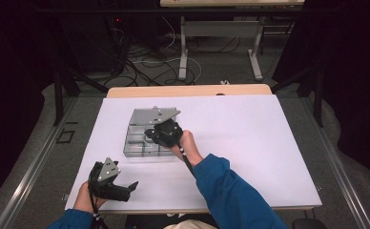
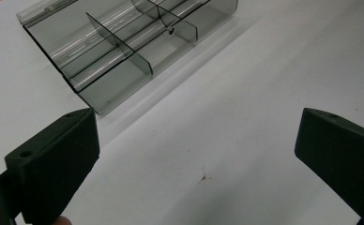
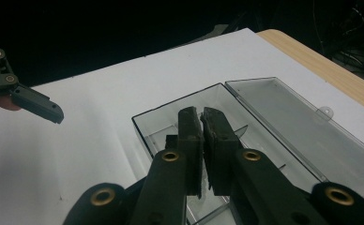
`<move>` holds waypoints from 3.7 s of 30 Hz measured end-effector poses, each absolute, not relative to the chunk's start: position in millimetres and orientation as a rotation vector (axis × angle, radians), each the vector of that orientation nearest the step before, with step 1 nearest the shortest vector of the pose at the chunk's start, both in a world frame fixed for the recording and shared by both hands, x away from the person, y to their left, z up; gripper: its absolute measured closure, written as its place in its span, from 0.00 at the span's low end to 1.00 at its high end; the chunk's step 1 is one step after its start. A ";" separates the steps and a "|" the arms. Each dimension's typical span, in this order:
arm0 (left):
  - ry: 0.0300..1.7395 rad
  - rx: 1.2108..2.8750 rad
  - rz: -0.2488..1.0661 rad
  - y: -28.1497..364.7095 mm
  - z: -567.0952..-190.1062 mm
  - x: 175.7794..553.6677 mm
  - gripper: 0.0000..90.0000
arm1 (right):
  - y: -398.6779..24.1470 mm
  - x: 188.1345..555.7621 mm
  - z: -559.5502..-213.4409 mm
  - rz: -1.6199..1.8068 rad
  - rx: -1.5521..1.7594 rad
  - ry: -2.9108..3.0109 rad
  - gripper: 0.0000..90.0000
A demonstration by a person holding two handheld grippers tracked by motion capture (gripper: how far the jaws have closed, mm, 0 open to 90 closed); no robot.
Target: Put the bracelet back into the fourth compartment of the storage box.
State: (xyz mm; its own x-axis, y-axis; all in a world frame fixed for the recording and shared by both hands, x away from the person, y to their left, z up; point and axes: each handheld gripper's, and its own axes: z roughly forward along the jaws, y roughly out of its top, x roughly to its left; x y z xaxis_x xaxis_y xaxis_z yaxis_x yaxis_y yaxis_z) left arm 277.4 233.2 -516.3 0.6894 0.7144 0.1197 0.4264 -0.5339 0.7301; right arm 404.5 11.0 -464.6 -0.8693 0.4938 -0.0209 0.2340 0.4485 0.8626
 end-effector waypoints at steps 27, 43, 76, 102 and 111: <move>0.868 2.206 0.536 233.2 -516.4 277.3 0.00 | 47.2 407.6 -478.8 1.353 0.621 2.434 0.96; 0.866 2.208 0.533 233.1 -516.5 277.5 0.00 | 63.4 407.2 -486.3 1.299 0.632 2.443 0.96; 0.871 2.213 0.526 232.8 -516.8 277.0 0.00 | 65.0 403.9 -486.5 1.244 0.631 2.534 0.68; 0.877 2.206 0.532 232.7 -517.2 277.3 0.00 | -17.9 398.5 -493.4 1.198 0.720 2.650 0.14; 0.881 2.213 0.528 232.6 -516.7 276.4 0.00 | -53.0 393.4 -498.6 1.214 0.753 2.631 0.05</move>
State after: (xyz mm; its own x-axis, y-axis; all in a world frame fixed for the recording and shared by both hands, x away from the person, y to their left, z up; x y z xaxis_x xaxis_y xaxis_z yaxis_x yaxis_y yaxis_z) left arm 276.4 232.6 -516.7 0.6876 0.7172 0.1132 0.4378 -0.5340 0.7233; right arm 393.4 -53.0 -498.6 -0.8634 0.4991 0.0735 0.3798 0.5472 0.7458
